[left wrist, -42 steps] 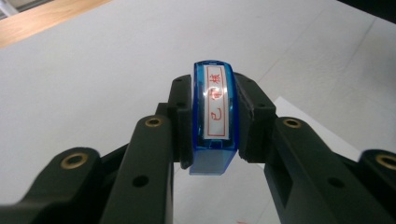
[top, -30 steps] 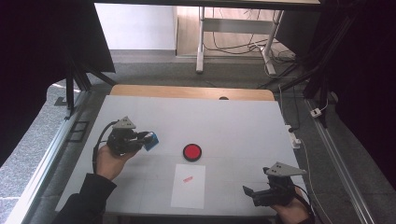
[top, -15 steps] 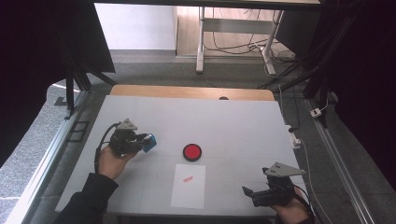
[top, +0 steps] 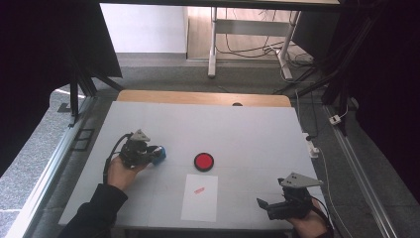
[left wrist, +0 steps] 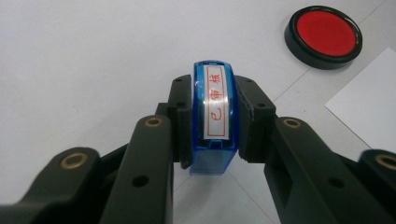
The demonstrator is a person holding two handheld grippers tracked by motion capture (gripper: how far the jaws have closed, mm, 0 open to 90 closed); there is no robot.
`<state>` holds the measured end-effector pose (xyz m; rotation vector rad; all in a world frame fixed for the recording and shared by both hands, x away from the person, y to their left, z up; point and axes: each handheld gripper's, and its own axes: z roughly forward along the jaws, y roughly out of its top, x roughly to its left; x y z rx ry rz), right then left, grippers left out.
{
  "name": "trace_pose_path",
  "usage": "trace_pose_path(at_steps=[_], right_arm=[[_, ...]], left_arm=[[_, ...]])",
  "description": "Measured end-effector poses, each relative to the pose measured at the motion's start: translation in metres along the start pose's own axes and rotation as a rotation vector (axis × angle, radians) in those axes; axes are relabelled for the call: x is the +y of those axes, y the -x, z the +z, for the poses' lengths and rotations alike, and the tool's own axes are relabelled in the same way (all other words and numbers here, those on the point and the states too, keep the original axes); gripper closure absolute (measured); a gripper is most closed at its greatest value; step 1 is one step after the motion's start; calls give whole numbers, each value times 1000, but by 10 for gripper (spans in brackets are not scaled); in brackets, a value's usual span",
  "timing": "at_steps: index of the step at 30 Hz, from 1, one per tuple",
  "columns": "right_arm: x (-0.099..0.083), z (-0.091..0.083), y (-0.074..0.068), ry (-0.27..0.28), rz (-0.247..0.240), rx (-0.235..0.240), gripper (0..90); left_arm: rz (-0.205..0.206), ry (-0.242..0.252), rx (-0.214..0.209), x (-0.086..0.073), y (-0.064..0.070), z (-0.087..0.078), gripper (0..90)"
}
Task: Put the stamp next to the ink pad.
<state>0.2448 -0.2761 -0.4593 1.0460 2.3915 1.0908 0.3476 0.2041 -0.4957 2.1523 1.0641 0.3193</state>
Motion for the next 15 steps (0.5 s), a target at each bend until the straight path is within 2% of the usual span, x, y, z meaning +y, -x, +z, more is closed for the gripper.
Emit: trace_pose_path(at_steps=[6,10,15], right_arm=[[0,0,0,-1,0,1,0],[0,0,0,0,-1,2,0],[0,0,0,-1,-1,2,0]], left_arm=[[32,-17,-2,-2,2,6,704],[32,-29,-11,-3,0,8,701],[13,-32,-19,-4,-2,7,696]])
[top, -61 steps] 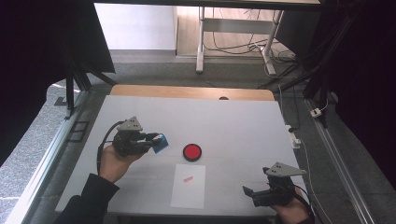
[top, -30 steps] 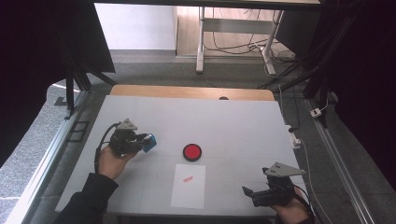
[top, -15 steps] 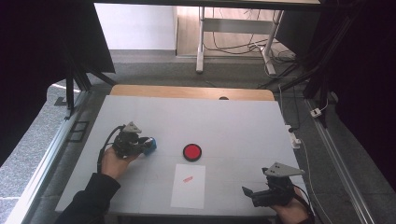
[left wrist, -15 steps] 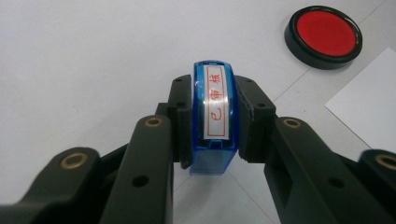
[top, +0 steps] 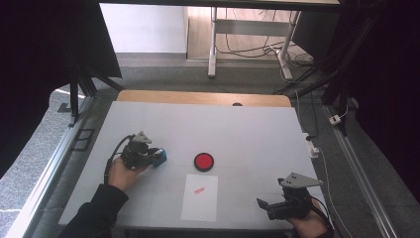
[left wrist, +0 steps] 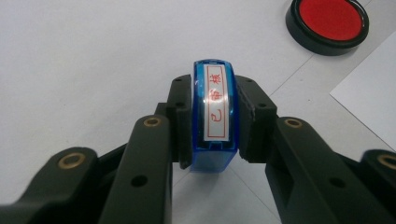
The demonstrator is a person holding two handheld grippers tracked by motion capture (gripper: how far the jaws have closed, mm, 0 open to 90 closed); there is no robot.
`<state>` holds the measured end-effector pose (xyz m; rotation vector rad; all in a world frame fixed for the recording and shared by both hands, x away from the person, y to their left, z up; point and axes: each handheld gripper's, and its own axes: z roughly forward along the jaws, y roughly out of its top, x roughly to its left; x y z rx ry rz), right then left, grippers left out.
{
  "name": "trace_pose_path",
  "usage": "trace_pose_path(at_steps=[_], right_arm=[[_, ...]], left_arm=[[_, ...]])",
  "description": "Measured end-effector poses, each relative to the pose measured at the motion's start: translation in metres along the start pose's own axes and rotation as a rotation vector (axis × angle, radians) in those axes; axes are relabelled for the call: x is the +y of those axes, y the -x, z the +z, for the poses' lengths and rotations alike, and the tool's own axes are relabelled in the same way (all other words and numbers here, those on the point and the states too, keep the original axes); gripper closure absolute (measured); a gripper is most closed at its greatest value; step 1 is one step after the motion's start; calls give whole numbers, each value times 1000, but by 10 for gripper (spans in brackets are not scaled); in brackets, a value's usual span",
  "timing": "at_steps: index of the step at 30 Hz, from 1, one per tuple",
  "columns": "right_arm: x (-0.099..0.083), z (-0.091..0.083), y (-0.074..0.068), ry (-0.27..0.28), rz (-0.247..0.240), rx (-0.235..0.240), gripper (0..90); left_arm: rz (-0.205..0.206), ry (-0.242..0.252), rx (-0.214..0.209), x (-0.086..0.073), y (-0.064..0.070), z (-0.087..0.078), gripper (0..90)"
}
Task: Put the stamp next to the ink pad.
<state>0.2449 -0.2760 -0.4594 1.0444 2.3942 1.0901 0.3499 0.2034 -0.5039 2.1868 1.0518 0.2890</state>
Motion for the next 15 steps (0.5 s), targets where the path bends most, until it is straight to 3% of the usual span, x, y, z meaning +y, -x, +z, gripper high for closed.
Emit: trace_pose_path(at_steps=[5,15], right_arm=[[0,0,0,-1,1,1,0],[0,0,0,-1,-2,3,0]], left_arm=[[-17,9,-8,1,0,-1,653],[-57,40,-39,3,-1,-9,475]])
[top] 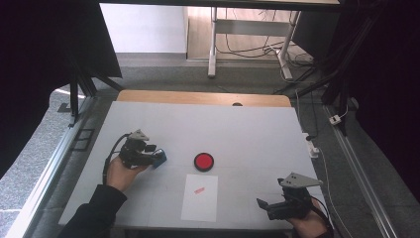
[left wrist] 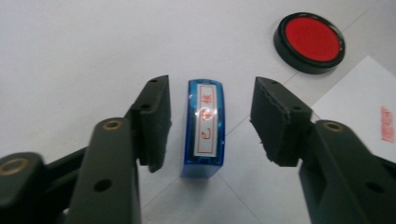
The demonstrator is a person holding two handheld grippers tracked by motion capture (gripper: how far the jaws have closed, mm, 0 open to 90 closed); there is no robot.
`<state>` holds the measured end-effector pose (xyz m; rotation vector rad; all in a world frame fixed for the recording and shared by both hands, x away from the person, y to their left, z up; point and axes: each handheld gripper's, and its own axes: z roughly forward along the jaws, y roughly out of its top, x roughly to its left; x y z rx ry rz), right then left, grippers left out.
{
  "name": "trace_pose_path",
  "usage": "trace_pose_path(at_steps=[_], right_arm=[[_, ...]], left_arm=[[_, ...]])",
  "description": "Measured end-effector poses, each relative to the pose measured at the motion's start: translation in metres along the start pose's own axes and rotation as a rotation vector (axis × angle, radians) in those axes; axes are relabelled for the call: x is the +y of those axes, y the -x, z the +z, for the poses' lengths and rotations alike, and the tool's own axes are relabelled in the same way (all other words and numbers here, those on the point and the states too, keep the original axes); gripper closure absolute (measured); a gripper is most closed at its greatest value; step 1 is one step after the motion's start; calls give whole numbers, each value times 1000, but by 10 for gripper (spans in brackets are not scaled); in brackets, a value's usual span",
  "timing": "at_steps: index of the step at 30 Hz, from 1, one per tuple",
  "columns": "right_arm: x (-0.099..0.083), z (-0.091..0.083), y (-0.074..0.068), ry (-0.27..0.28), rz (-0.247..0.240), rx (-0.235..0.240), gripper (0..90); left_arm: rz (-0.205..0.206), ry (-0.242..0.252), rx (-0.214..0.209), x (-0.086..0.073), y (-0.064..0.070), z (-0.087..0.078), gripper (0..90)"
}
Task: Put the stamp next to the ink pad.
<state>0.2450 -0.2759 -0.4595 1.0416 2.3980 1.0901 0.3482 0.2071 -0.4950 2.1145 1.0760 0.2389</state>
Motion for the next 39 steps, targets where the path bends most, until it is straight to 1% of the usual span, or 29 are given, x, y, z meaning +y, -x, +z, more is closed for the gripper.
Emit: trace_pose_path(at_steps=[3,4,10,15,16,17,19,22,24,28,31,35,39], right_arm=[[0,0,0,-1,1,1,0],[0,0,0,-1,2,2,0],[0,0,0,-1,2,3,0],[0,0,0,0,1,5,0],[0,0,0,0,1,5,0],[0,0,0,0,1,5,0],[0,0,0,2,3,6,0],[0,-1,1,3,4,10,0],[0,-1,1,1,3,11,0],[0,-1,0,3,3,13,0],[0,-1,0,2,3,12,0],[0,0,1,4,6,14,0],[1,0,1,5,9,14,0]], left_arm=[[0,2,1,1,1,-3,424],[-3,6,-8,2,1,-4,403],[-10,22,-31,4,2,-9,288],[-4,46,-51,6,7,-16,210],[-7,52,-59,7,8,-17,197],[-10,53,-58,8,9,-17,167],[2,54,-53,9,12,-20,123],[15,53,-63,11,17,-23,87],[19,57,-67,11,19,-25,80],[9,75,-77,12,26,-33,65],[27,72,-76,11,31,-38,46],[38,76,-84,9,36,-44,31],[51,73,-73,5,42,-50,22]])
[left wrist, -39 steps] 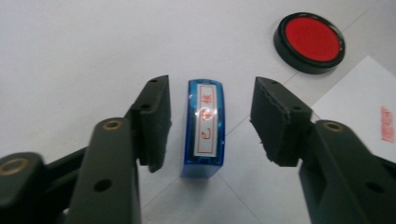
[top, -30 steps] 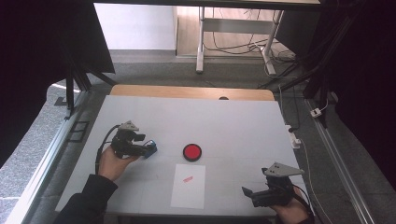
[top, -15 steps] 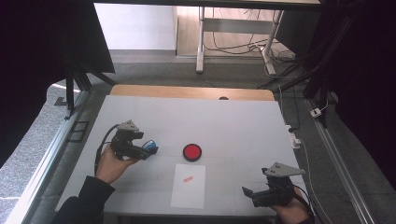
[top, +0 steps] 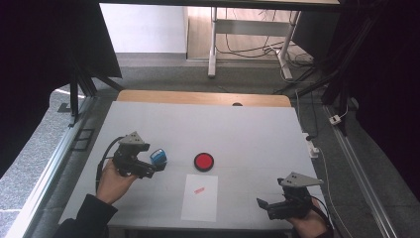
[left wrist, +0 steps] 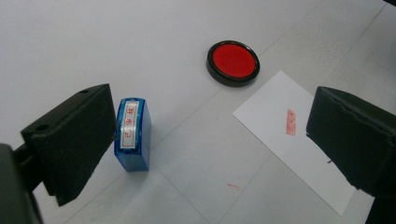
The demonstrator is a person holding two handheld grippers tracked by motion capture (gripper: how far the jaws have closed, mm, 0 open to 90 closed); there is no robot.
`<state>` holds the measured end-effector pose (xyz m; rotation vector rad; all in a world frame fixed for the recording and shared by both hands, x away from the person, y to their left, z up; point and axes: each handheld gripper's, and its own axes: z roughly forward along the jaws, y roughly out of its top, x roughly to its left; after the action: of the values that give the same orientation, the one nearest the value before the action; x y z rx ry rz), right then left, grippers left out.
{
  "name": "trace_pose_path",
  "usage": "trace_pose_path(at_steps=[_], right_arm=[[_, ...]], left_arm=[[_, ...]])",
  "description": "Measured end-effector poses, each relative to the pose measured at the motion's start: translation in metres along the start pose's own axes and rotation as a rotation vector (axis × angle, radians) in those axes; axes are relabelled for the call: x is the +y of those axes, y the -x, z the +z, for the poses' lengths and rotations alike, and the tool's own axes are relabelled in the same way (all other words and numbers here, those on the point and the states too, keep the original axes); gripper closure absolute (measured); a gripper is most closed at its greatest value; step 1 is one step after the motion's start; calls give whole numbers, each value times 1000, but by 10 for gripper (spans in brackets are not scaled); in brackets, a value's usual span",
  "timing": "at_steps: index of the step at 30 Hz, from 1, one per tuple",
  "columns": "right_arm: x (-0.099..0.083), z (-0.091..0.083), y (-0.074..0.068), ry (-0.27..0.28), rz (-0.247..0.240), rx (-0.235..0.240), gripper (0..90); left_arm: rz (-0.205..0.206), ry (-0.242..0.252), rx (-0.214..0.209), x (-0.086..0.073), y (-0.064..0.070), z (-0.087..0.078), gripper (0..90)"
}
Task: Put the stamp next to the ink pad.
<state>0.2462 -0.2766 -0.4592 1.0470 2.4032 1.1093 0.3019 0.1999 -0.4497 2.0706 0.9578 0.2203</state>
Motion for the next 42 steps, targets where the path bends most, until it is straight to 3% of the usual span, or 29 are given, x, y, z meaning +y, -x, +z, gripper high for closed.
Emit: trace_pose_path(at_steps=[26,42], right_arm=[[0,0,-1,-5,0,-8,0],[-1,0,0,-4,4,-9,0]], left_arm=[[-53,89,8,-41,22,-45,0],[-100,86,37,-79,23,-65,0]])
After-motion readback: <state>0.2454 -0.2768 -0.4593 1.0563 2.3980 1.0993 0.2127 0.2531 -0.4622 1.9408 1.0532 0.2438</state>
